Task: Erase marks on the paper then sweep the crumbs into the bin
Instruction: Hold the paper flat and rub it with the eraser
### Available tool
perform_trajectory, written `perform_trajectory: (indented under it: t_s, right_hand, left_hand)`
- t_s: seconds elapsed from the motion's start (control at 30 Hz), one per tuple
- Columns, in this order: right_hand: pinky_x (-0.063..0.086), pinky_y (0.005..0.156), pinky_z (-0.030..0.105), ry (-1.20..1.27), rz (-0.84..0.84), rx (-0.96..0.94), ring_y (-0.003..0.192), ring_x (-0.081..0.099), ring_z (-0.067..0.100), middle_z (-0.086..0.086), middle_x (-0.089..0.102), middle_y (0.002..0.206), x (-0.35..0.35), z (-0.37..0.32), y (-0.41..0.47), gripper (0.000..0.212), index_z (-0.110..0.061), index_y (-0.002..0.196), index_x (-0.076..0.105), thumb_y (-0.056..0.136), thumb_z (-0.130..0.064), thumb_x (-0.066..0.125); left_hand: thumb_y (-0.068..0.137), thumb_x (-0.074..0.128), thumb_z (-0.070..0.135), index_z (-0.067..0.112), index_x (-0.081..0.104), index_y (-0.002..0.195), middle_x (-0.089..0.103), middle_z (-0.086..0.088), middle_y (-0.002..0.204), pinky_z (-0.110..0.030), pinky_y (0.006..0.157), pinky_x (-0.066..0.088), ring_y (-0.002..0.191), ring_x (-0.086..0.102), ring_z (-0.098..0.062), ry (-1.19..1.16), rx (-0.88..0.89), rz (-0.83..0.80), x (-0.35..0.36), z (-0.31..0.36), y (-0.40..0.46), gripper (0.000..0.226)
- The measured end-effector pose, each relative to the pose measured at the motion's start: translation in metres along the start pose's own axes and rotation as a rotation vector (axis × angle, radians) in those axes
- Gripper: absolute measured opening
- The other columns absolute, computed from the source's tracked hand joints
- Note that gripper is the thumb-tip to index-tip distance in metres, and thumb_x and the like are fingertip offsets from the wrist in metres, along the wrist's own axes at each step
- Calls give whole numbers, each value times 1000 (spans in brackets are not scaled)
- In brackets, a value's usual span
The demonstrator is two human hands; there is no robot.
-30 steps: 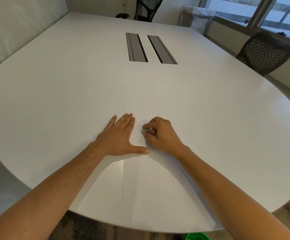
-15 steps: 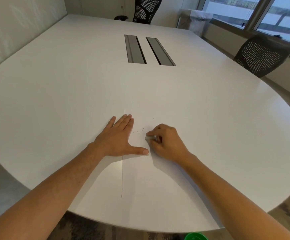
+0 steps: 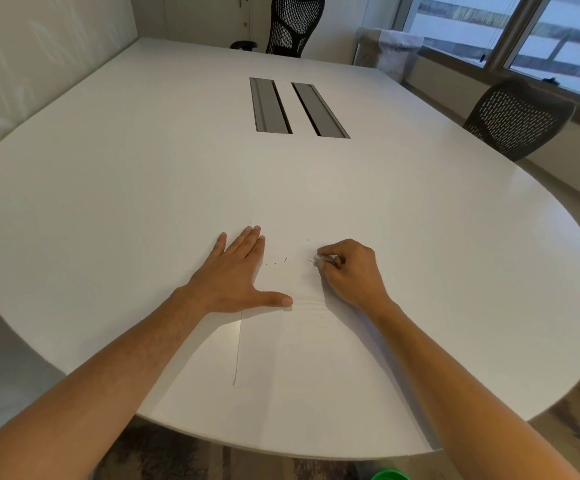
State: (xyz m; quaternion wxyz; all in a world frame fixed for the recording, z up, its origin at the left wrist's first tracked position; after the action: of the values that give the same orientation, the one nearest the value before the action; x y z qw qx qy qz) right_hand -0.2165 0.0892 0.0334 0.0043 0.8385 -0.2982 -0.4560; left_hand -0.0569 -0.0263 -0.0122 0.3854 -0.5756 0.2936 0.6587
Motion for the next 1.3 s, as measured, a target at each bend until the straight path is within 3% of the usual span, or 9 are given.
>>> perform_trajectory:
  t_s: [0.13, 0.27, 0.43, 0.73, 0.83, 0.97, 1.07, 1.13, 1.3]
  right_hand:
    - [38, 65, 12, 28, 22, -1, 67, 52, 1, 0, 68, 91, -10, -2, -12, 16, -15, 96, 75, 83, -11, 66]
    - [37, 63, 3, 57, -85, -57, 64, 53, -1, -9, 63, 85, -2, -18, -33, 18, -18, 96, 74, 80, -12, 69]
    - [42, 69, 12, 51, -254, -197, 76, 57, 7, -4, 64, 79, 23, -37, -53, 17, -21, 94, 75, 80, -14, 67]
    - [46, 73, 23, -8, -63, -111, 79, 62, 17, 2, 71, 81, 13, -24, -2, 14, -8, 89, 76, 80, -7, 65]
    - [48, 69, 28, -33, -73, -84, 69, 58, 19, 2, 68, 72, 16, -21, 12, 10, -7, 80, 74, 80, -9, 64]
    - [35, 66, 5, 3, -229, -263, 64, 48, 0, 0, 67, 80, 30, -53, -27, 18, -13, 94, 75, 78, -8, 68]
    - [35, 65, 3, 17, -318, -333, 65, 46, -9, -4, 62, 78, 37, -61, -44, 23, -15, 96, 75, 76, -6, 68]
    - [34, 65, 5, 0, -279, -329, 64, 46, -3, -7, 57, 74, 37, -59, -30, 22, -14, 94, 75, 76, -6, 68]
    - [51, 76, 36, -41, -142, -224, 80, 60, 20, 3, 69, 82, 31, -48, 13, 15, -8, 93, 75, 81, -8, 66]
  left_hand:
    - [59, 9, 99, 10, -3, 155, -12, -3, 163, -44, 121, -8, 149, -15, -13, 7, -64, 133, -14, 14, -26, 131]
    - [57, -2, 97, 10, -12, 153, -20, -5, 161, -46, 119, -12, 147, -23, -17, 6, -139, 45, 3, 36, -61, 130]
    - [59, -5, 98, 14, -29, 143, -27, -5, 159, -50, 118, -14, 143, -32, -16, 20, -183, -34, 22, 38, -70, 121]
    - [61, -5, 96, 13, -30, 142, -28, -5, 159, -56, 116, -12, 143, -31, -19, 69, -197, -84, 22, 39, -69, 119]
    - [61, -6, 97, 13, -31, 140, -28, -6, 159, -56, 116, -12, 143, -31, -19, 73, -193, -75, 22, 39, -70, 118]
    - [61, -6, 96, 12, -25, 148, -28, -5, 159, -55, 116, -14, 142, -34, -18, 49, -191, -59, 24, 37, -71, 122]
    - [61, -9, 96, 15, -30, 142, -28, -4, 159, -55, 116, -14, 142, -34, -17, 51, -178, -50, 23, 39, -69, 117]
    - [64, -5, 96, 14, -29, 143, -27, -5, 159, -55, 115, -15, 142, -33, -17, 49, -178, -52, 24, 38, -69, 117]
    - [64, -2, 96, 11, -22, 150, -27, -5, 159, -56, 115, -15, 143, -32, -18, 65, -191, -70, 23, 38, -69, 123]
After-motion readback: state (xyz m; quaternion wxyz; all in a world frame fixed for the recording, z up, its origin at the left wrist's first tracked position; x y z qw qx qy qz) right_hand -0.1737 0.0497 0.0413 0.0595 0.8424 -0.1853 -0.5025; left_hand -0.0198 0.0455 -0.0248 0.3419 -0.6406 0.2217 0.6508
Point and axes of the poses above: each hand's wrist, its own y-axis towards the middle knuckle, its own x-axis out of the palm, z = x × y, the point moved 7 cm from there along y, towards the middle knuckle
